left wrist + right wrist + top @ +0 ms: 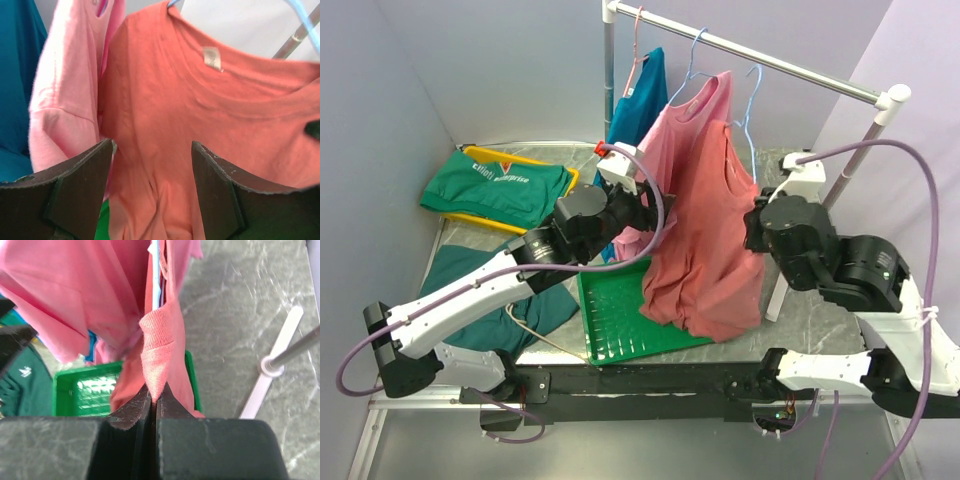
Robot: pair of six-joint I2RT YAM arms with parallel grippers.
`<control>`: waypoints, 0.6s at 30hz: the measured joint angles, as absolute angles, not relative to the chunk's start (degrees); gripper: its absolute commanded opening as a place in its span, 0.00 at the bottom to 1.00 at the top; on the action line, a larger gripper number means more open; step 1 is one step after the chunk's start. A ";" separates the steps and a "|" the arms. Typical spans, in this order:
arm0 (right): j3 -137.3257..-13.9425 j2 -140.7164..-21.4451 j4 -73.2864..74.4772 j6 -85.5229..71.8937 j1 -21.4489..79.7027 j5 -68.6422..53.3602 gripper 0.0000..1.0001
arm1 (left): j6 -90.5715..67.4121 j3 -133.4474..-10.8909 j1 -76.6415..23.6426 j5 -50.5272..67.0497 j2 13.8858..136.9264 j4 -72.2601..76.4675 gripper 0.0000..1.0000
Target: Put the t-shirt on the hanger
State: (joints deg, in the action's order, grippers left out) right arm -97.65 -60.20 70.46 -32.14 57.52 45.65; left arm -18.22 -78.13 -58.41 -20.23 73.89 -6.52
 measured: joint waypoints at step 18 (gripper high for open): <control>-110.32 -65.01 67.96 -24.80 50.92 45.95 0.00 | -18.79 -78.13 -58.13 -20.36 72.77 -6.74 0.70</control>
